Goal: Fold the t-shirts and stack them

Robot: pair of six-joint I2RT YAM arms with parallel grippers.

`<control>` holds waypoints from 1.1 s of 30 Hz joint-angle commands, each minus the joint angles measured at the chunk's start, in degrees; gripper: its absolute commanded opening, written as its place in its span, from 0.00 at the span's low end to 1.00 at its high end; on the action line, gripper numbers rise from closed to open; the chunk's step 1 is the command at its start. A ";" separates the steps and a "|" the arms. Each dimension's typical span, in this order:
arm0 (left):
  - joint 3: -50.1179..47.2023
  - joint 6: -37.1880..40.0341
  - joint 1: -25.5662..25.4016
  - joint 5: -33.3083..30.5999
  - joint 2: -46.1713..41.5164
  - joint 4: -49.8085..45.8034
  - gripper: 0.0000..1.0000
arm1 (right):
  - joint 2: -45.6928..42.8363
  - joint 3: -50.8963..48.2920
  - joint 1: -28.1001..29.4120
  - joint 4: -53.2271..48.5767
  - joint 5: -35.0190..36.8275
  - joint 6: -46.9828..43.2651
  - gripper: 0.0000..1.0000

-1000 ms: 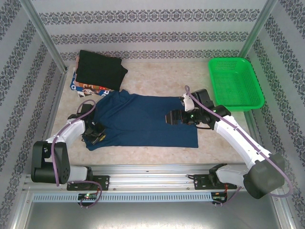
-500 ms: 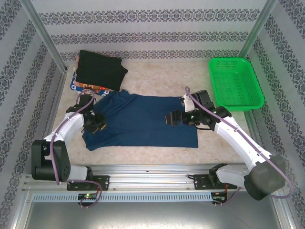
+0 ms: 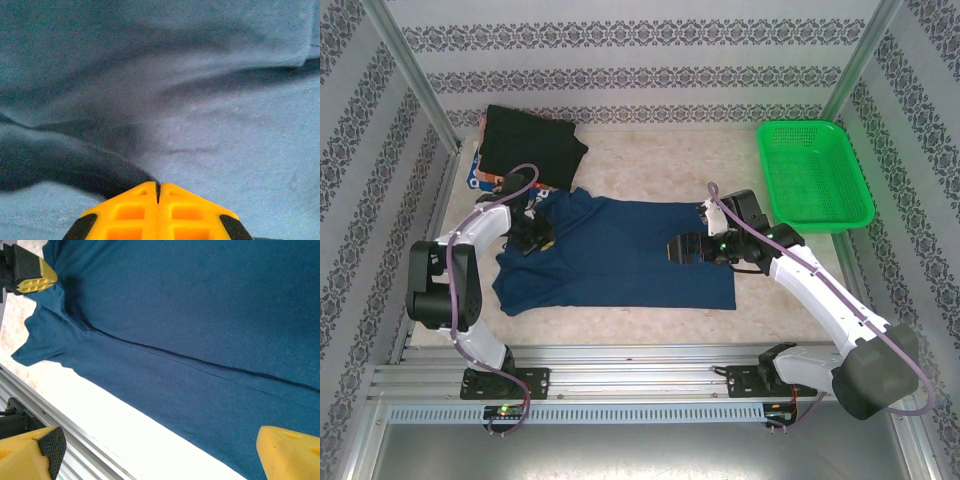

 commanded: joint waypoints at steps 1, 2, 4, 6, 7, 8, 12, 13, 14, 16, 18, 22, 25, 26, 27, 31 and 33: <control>3.16 5.00 -1.20 -0.31 2.39 -3.73 0.00 | 0.52 -0.57 0.49 0.83 0.41 0.30 0.98; 4.00 5.74 -1.44 -0.58 3.38 -4.16 0.00 | 0.76 -0.58 0.51 0.98 0.36 0.38 0.98; 5.41 6.91 -1.67 -0.80 5.12 -4.94 0.00 | 1.17 -0.63 0.51 1.17 0.35 0.62 0.98; 6.30 7.58 -1.73 -1.30 6.55 -5.29 0.00 | 1.61 -0.63 0.46 1.08 0.57 0.67 0.98; 6.89 7.77 -1.67 -2.06 7.08 -5.84 0.00 | 1.95 -0.58 0.52 0.89 1.06 0.75 0.98; 7.42 7.78 -1.66 -3.48 7.02 -6.68 0.11 | 2.46 -0.29 0.51 0.10 1.76 0.90 0.98; 6.74 4.35 -0.59 -6.17 -0.30 -5.95 0.71 | 4.97 0.62 0.51 -4.31 3.96 0.70 0.98; 6.90 3.25 -0.08 -6.63 -2.92 -6.78 0.84 | 5.77 0.84 0.46 -5.77 4.82 0.55 0.98; 6.68 2.37 0.53 -7.30 -5.64 -7.96 0.94 | 6.50 0.83 0.42 -6.83 5.49 0.36 0.98; 4.36 0.80 2.12 -7.51 -10.92 -9.55 1.00 | 7.97 1.00 0.33 -8.82 6.59 0.63 0.98; -0.52 -0.83 5.29 -6.01 -16.27 -10.31 1.00 | 9.54 1.04 0.46 -9.31 6.44 0.73 0.98; -9.07 0.51 12.90 -5.69 -24.01 -14.06 1.00 | 13.17 1.13 0.59 -9.73 6.78 1.24 0.98; -14.90 0.52 16.46 -6.22 -27.09 -14.29 0.99 | 15.44 1.30 0.57 -10.12 7.48 1.40 0.98; -16.83 0.18 18.08 -5.68 -27.33 -13.49 0.98 | 16.35 1.38 0.55 -10.51 8.01 1.48 0.98; -18.27 0.03 19.18 -5.28 -27.32 -12.55 0.97 | 17.40 1.67 0.44 -11.38 8.55 1.48 0.98; -22.31 -0.05 22.35 -4.98 -24.71 -7.88 0.90 | 20.66 1.86 0.25 -13.66 11.52 2.32 0.98; -23.10 -0.19 23.23 -5.11 -22.79 -5.94 0.85 | 21.37 1.26 -0.10 -13.35 12.20 3.25 0.97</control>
